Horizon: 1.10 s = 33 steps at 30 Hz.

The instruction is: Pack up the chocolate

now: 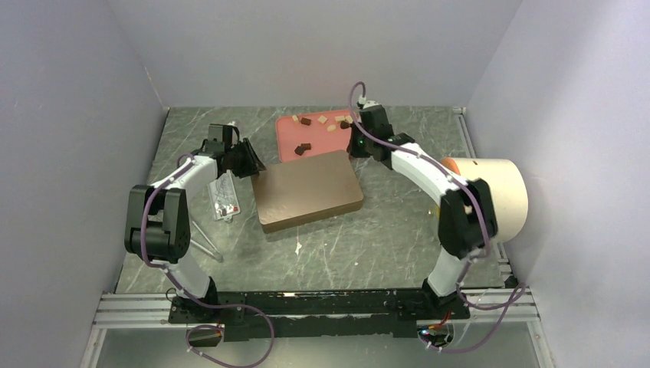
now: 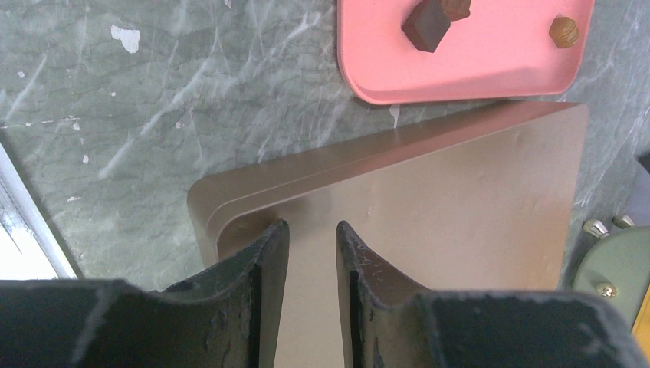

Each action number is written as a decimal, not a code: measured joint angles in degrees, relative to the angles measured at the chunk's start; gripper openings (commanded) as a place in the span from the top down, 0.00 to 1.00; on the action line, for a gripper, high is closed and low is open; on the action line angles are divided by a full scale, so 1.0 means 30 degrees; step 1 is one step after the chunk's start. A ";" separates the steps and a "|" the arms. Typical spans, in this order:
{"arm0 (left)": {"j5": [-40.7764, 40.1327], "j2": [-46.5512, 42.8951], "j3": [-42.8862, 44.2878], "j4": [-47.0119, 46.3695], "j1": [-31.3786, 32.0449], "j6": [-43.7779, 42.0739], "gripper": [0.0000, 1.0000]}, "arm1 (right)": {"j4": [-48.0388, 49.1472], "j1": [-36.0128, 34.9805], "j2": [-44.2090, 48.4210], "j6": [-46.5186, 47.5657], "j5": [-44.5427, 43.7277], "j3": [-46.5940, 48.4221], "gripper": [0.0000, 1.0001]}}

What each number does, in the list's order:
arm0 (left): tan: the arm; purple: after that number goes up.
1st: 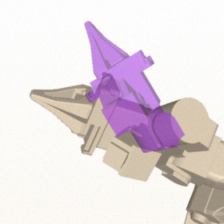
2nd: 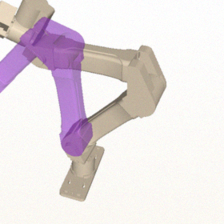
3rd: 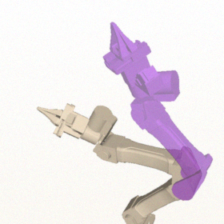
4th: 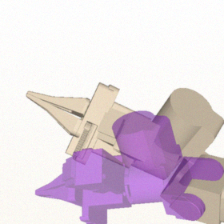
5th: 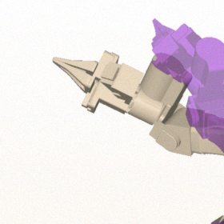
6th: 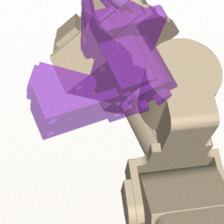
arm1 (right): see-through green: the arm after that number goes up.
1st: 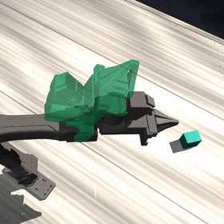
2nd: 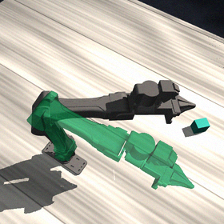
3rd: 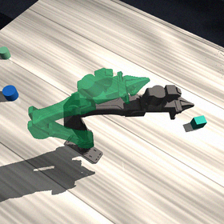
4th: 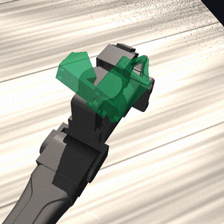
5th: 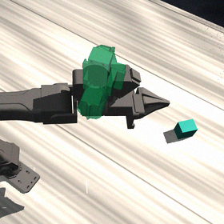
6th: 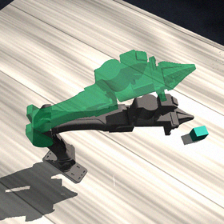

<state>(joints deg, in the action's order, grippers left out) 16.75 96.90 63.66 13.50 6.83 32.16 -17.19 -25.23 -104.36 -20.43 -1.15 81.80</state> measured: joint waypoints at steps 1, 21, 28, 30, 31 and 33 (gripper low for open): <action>0.0007 -0.0117 0.0000 0.0248 0.0000 -0.0007 0.62 | -0.0073 -0.0015 0.0758 -0.0080 0.0197 -0.0481 1.00; 0.0452 -0.4626 -0.3708 0.1319 0.1632 -0.0015 0.62 | 0.1282 -0.0255 0.7752 -0.2062 0.3075 -1.1096 1.00; 0.0248 -0.4648 -0.4291 0.1319 0.1916 -0.0015 0.62 | 0.1479 -0.0270 0.7832 -0.2055 0.2922 -1.1715 1.00; 0.0168 -0.4685 -0.4357 0.1275 0.1960 -0.0007 0.62 | 0.1472 -0.0277 0.7861 -0.2040 0.2871 -1.1723 1.00; 0.0095 -0.4736 -0.4415 0.1224 0.1989 -0.0015 0.62 | 0.1472 -0.0277 0.7861 -0.2040 0.2849 -1.1723 1.00; 0.0044 -0.4823 -0.4546 0.1144 0.2004 -0.0007 0.62 | 0.1472 -0.0277 0.7905 -0.2025 0.2776 -1.1723 1.00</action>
<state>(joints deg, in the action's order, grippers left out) 16.88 82.43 50.02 16.93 12.84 32.14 -12.78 -26.06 -80.64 -26.50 7.18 46.63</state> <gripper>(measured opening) 0.378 0.007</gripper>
